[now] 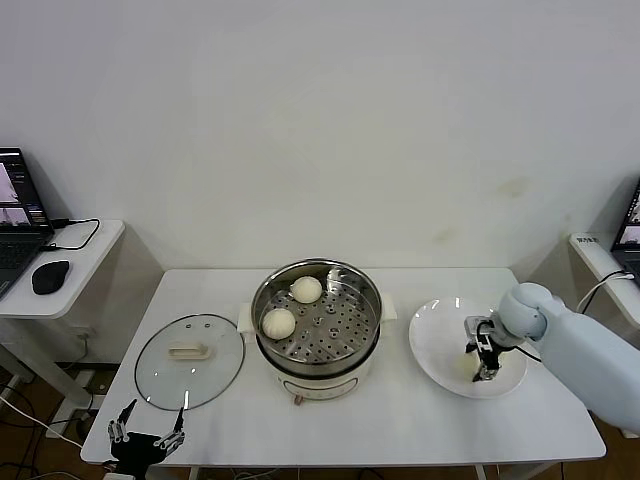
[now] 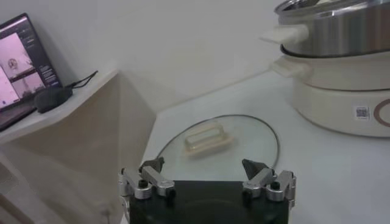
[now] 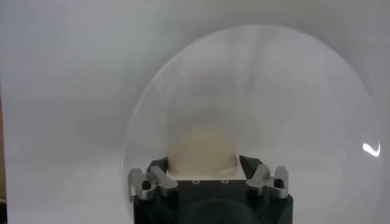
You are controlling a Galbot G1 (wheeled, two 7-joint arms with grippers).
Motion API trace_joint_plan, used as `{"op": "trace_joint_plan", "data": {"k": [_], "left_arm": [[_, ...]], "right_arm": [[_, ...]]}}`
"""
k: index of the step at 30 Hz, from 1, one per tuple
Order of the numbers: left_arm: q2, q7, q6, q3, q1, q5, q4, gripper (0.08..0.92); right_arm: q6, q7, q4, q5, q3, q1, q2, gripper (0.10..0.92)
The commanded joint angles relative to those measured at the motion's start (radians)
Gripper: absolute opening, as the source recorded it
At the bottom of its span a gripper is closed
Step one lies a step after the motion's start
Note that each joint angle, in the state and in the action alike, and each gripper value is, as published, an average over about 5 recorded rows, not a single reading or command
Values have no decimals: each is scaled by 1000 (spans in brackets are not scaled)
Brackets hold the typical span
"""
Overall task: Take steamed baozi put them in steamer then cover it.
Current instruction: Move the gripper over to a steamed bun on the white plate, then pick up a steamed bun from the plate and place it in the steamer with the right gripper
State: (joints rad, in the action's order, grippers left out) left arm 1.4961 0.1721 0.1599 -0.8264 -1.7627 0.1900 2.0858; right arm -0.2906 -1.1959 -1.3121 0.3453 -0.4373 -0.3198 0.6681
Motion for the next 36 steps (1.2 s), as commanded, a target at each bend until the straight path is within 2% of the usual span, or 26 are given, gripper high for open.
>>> {"op": "trace_joint_plan", "data": {"k": [1,9,14,22,26,31,36], "left_arm": [[-1,1,0,0,1,0,0,823],[0,1,0,6,11,0,-2,823],[-1,-1,-3,3,13,-2,5,823],[2,-6,-11,-16,12,5,27,823],[4,-11,-17,-27,5,8,35,823],[15,-14,-23,-37,-8,14,47,823],[22,-16,-27,-44,-14,22,52,823]], "right_arm": [[-2,-9,3,-19,20,29,-6,546],[8,-83,-23,-183,-98,346,3,543],[55,-164,-2,-296,-174,541,89,543],[349,-224,89,-421,-287,715,271,538],[444,-228,76,-415,-346,748,350,537],[603,-238,49,-288,-344,721,428,540],[727,-255,20,-276,-364,711,463,541]]}}
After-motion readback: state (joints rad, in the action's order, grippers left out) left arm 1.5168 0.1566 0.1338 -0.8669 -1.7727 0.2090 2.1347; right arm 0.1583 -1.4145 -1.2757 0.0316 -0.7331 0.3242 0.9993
